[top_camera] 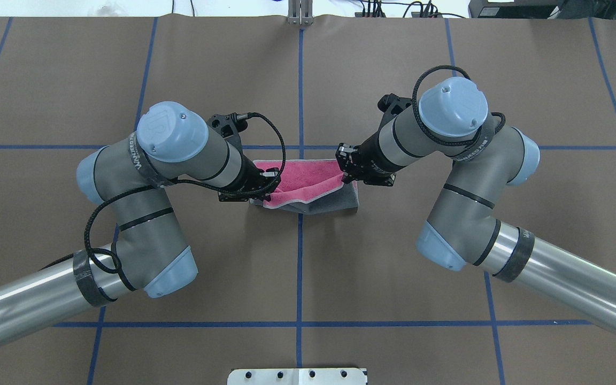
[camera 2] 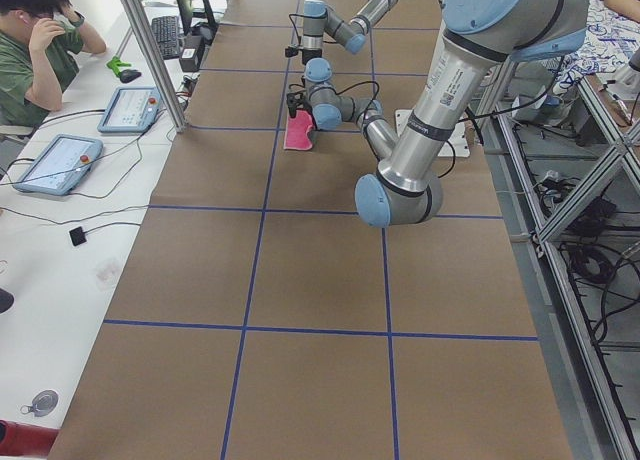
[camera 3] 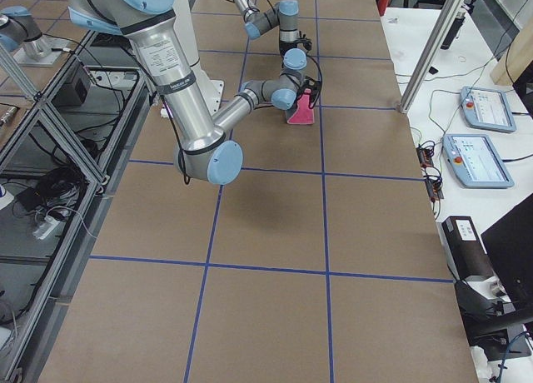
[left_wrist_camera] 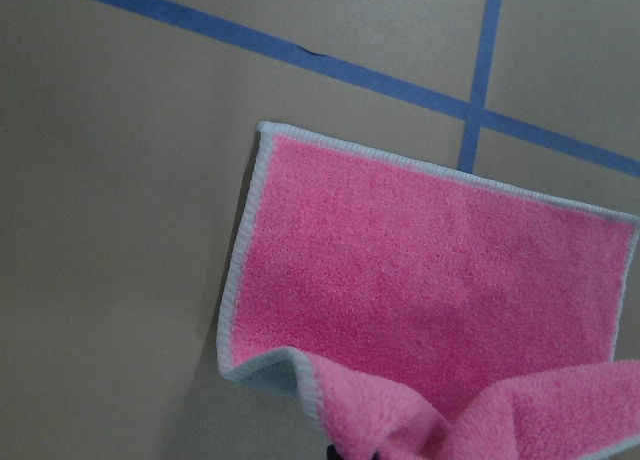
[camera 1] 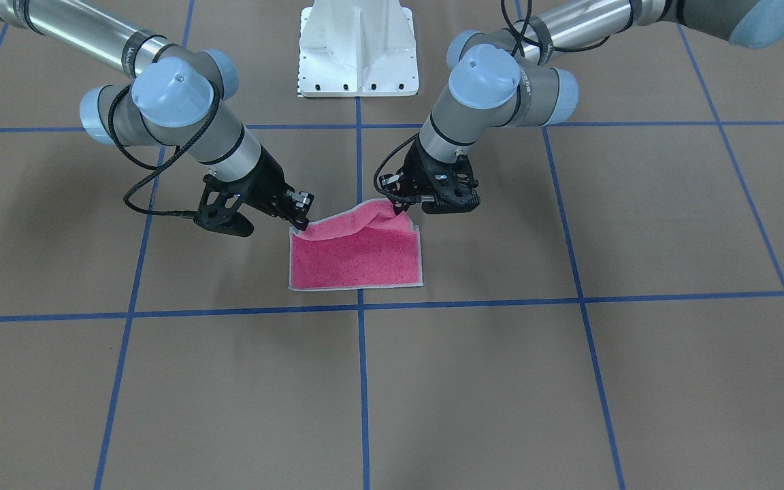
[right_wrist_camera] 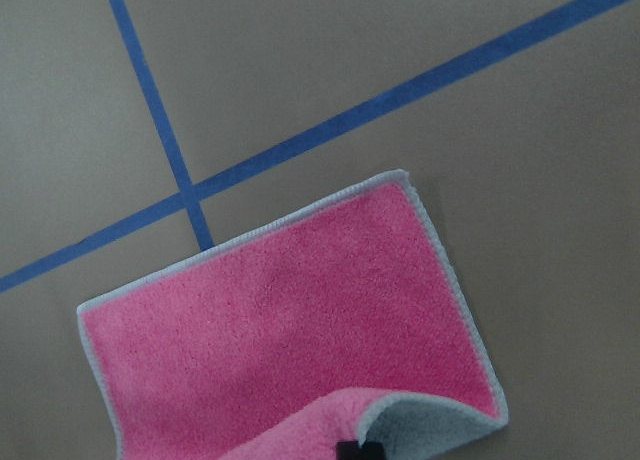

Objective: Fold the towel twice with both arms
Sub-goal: 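Lift the near edge with both grippers and fold it over the far edge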

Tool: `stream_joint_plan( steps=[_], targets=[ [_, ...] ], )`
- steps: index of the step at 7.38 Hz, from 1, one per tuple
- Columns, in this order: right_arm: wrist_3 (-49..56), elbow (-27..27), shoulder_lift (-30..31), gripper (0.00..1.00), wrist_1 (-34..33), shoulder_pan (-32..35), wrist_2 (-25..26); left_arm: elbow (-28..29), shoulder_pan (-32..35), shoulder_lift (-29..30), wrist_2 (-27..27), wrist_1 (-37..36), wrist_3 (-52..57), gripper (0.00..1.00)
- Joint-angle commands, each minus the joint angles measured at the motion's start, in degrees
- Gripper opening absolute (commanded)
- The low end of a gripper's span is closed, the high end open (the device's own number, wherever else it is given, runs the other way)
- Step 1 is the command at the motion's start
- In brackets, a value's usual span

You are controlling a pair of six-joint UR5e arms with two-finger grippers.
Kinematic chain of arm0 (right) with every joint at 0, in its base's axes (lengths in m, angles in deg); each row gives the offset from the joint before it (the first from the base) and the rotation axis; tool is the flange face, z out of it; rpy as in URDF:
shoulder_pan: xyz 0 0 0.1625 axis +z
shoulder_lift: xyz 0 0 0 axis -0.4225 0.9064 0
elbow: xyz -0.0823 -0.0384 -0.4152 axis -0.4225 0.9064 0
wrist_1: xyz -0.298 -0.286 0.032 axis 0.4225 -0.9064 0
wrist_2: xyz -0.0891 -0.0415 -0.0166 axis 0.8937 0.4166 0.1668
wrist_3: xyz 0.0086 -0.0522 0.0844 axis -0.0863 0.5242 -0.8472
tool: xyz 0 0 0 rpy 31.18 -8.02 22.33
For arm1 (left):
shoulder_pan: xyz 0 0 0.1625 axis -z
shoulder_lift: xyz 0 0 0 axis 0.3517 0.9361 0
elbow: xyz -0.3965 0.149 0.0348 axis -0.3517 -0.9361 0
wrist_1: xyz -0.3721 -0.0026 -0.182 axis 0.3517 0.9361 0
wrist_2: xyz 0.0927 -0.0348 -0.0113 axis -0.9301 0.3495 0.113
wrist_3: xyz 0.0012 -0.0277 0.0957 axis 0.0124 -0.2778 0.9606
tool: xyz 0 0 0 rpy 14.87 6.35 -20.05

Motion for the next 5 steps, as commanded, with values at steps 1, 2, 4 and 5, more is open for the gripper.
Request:
stream_joint_plan(
  steps=[1,2,4,5],
  targets=[
    [0.01,0.54,-0.1,0.0,0.07,0.79,0.12,2.12,0.92,0.78,-0.04,0.02,-0.17,0.0],
    [0.01,1.94,-0.1,0.0,1.02,0.7,1.16,3.09,1.62,0.78,-0.04,0.11,-0.17,0.0],
    [-0.07,6.25,-0.19,0.0,6.56,0.7,1.7,3.62,2.33,0.87,-0.04,0.11,-0.25,0.0],
    [-0.07,6.26,-0.19,0.0,6.57,0.7,1.7,4.32,2.33,1.48,-0.04,0.11,-0.25,0.0]
  ],
)
